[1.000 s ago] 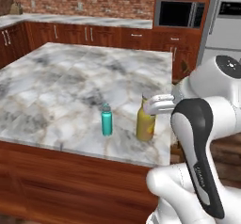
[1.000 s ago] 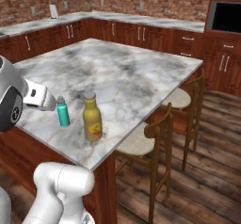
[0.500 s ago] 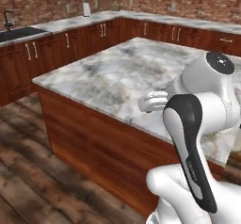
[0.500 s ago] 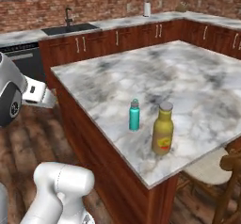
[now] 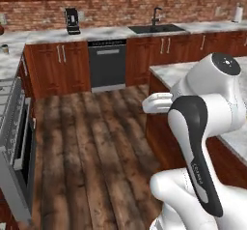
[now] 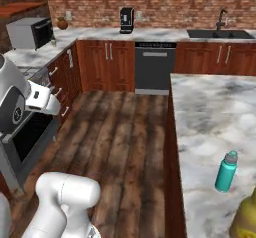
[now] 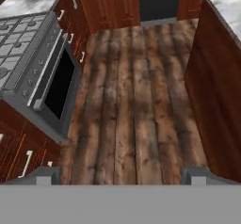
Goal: Move the drinks to the dining counter.
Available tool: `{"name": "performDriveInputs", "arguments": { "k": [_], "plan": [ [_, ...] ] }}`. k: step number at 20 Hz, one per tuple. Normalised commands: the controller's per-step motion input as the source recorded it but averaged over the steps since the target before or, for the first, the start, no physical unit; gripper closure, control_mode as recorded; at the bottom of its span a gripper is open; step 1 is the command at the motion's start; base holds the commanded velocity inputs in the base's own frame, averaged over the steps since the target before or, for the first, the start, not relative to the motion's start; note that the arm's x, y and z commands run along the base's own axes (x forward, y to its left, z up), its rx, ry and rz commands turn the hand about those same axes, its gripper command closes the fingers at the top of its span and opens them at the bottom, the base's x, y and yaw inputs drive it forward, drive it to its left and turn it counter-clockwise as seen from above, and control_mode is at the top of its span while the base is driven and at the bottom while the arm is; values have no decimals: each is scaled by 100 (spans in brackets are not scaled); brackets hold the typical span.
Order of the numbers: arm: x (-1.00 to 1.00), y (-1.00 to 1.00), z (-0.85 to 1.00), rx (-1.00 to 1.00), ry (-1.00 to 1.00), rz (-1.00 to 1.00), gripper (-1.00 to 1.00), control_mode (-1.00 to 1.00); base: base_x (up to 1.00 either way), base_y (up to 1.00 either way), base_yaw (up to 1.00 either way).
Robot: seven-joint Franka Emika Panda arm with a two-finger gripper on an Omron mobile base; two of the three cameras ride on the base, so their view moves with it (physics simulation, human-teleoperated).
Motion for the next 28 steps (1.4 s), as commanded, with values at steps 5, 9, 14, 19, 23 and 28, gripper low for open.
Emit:
{"name": "performDriveInputs", "arguments": {
  "k": [5, 9, 14, 19, 23, 28],
  "plan": [
    [0, 0, 0, 0, 0, 0, -100, 100, 91, -30, 57],
    [0, 0, 0, 0, 0, 0, -100, 100, 100, -75, 33],
    [0, 0, 0, 0, 0, 0, -100, 100, 100, -65, 31],
    [0, 0, 0, 0, 0, 0, -100, 100, 100, -26, 30],
    [0, 0, 0, 0, 0, 0, -100, 100, 100, -24, 41],
    [0, 0, 0, 0, 0, 0, -100, 100, 100, -37, 45]
  ]
}}
